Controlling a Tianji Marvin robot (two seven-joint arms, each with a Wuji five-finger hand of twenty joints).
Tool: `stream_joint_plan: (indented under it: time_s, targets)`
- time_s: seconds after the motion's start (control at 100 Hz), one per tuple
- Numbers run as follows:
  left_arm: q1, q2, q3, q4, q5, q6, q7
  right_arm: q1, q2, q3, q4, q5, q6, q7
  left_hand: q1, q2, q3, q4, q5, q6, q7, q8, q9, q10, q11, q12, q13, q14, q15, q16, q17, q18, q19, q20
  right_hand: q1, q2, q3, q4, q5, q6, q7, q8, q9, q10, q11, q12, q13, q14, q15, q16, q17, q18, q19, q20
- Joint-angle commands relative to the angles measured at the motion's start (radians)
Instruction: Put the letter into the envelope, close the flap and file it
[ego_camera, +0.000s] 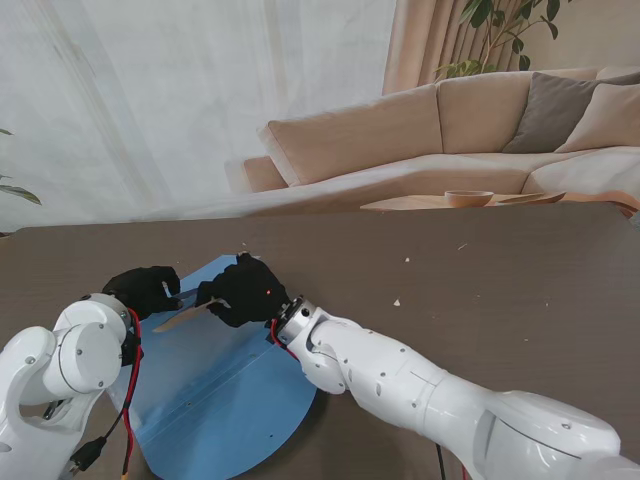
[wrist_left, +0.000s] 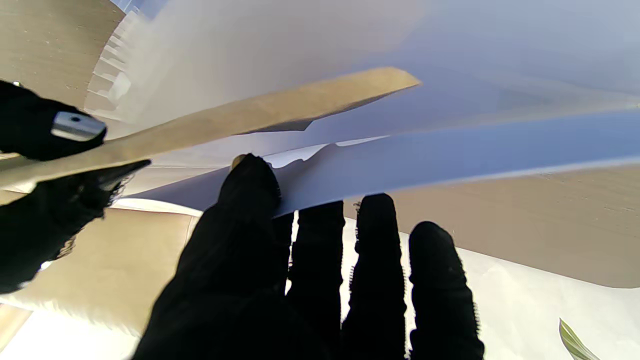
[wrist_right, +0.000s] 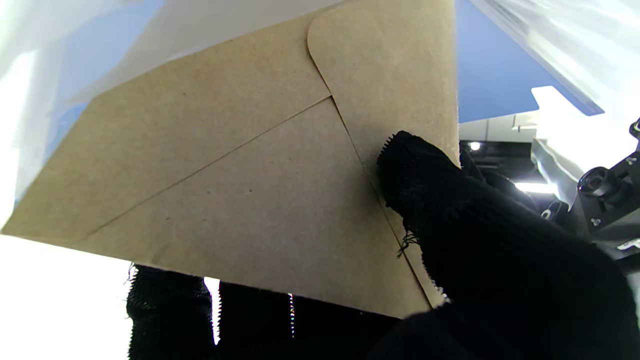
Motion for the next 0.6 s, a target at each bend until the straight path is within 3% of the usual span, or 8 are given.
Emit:
stream_joint_plan:
  time_s: [0.0,0.15,0.23,0.29,0.47,0.59]
  targets:
    - [0.001,-0.004,-0.002,-0.012,-0.004,-0.004,-0.016,0.006,-0.013,-0.005,0.0,0.003,-0.003,0.032,0.077,0.028,0.092,0.022,0.011,-0.002,0.029,0.007,0.042,-0.062,0.073,0.025,0.009,0.007,0.019,0.027,0.006,0.004,0.018,0.023,0.0,-0.005,0.027,0.014,0.015,-0.028,0.009,-0.014,0.056,-0.032,-0.008,-0.005,-0.017,-0.035,0.005,0.006,0.001,-0.02,0.006,-0.004]
    - [0.0,-0.004,-0.002,-0.012,-0.005,-0.003,-0.018,-0.004,0.015,0.009,-0.059,0.008,0.007,0.105,0.077,0.028,0.093,0.021,0.011,-0.001,0.029,0.005,0.041,-0.062,0.074,0.025,0.009,0.008,0.02,0.028,0.007,0.005,0.019,0.023,-0.099,-0.098,0.02,0.005,-0.075,0.054,-0.033,-0.035,-0.046,-0.004,-0.024,0.011,-0.082,-0.031,-0.024,0.007,-0.053,-0.028,-0.013,0.002]
    - [-0.001,-0.003,-0.001,-0.012,-0.006,-0.003,-0.019,-0.014,0.04,0.023,-0.106,0.006,0.019,0.142,0.077,0.027,0.095,0.021,0.011,-0.002,0.03,0.005,0.042,-0.062,0.074,0.025,0.009,0.008,0.02,0.028,0.006,0.004,0.02,0.023,-0.161,-0.099,0.026,0.018,-0.072,0.093,-0.158,0.038,-0.113,0.006,0.014,0.002,-0.119,-0.033,-0.031,0.018,-0.073,-0.034,-0.023,0.025]
    - [-0.001,-0.003,-0.001,-0.013,-0.006,-0.003,-0.019,-0.022,0.056,0.034,-0.134,0.003,0.028,0.16,0.077,0.027,0.095,0.021,0.011,-0.001,0.031,0.005,0.042,-0.062,0.074,0.025,0.009,0.008,0.021,0.028,0.006,0.005,0.02,0.022,-0.179,-0.095,0.024,0.027,-0.074,0.103,-0.189,0.058,-0.138,0.008,0.024,0.004,-0.135,-0.033,-0.033,0.019,-0.08,-0.037,-0.025,0.029]
    - [-0.003,-0.003,0.001,-0.012,-0.005,-0.002,-0.021,-0.043,0.082,0.062,-0.178,-0.001,0.047,0.173,0.077,0.026,0.095,0.021,0.01,-0.001,0.032,0.004,0.042,-0.062,0.075,0.025,0.01,0.009,0.022,0.029,0.008,0.004,0.021,0.022,-0.158,-0.118,0.02,0.013,-0.087,0.068,-0.135,0.135,-0.151,-0.001,0.08,0.026,-0.14,-0.035,-0.01,0.031,-0.079,-0.04,-0.02,0.038]
    - [-0.004,-0.003,0.002,-0.011,-0.004,0.0,-0.021,-0.05,0.088,0.069,-0.189,-0.005,0.052,0.167,0.077,0.025,0.096,0.021,0.011,0.0,0.033,0.004,0.043,-0.062,0.075,0.025,0.01,0.009,0.021,0.029,0.007,0.005,0.021,0.022,-0.155,-0.12,0.019,0.009,-0.093,0.055,-0.104,0.147,-0.153,-0.005,0.096,0.034,-0.139,-0.035,-0.001,0.034,-0.076,-0.041,-0.017,0.04]
